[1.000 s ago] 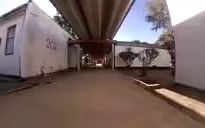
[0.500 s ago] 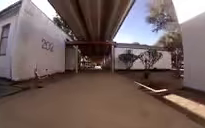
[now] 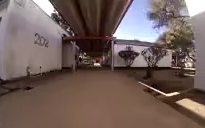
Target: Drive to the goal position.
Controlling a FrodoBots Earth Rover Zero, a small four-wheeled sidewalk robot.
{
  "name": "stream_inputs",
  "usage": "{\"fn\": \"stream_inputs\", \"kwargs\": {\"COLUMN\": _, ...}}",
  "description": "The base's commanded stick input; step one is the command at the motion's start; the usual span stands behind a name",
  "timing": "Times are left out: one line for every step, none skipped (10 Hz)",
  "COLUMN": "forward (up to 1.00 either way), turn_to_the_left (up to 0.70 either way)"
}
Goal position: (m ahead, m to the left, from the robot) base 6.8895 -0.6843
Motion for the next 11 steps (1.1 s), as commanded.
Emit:
{"fn": "stream_inputs", "kwargs": {"forward": 0.95, "turn_to_the_left": 0.01}}
{"fn": "stream_inputs", "kwargs": {"forward": 0.95, "turn_to_the_left": 0.01}}
{"fn": "stream_inputs", "kwargs": {"forward": 0.95, "turn_to_the_left": 0.01}}
{"fn": "stream_inputs", "kwargs": {"forward": 0.95, "turn_to_the_left": 0.39}}
{"fn": "stream_inputs", "kwargs": {"forward": 0.95, "turn_to_the_left": 0.39}}
{"fn": "stream_inputs", "kwargs": {"forward": 0.95, "turn_to_the_left": 0.01}}
{"fn": "stream_inputs", "kwargs": {"forward": 0.95, "turn_to_the_left": 0.01}}
{"fn": "stream_inputs", "kwargs": {"forward": 0.95, "turn_to_the_left": 0.01}}
{"fn": "stream_inputs", "kwargs": {"forward": 0.95, "turn_to_the_left": 0.01}}
{"fn": "stream_inputs", "kwargs": {"forward": 0.95, "turn_to_the_left": 0.01}}
{"fn": "stream_inputs", "kwargs": {"forward": 0.95, "turn_to_the_left": 0.01}}
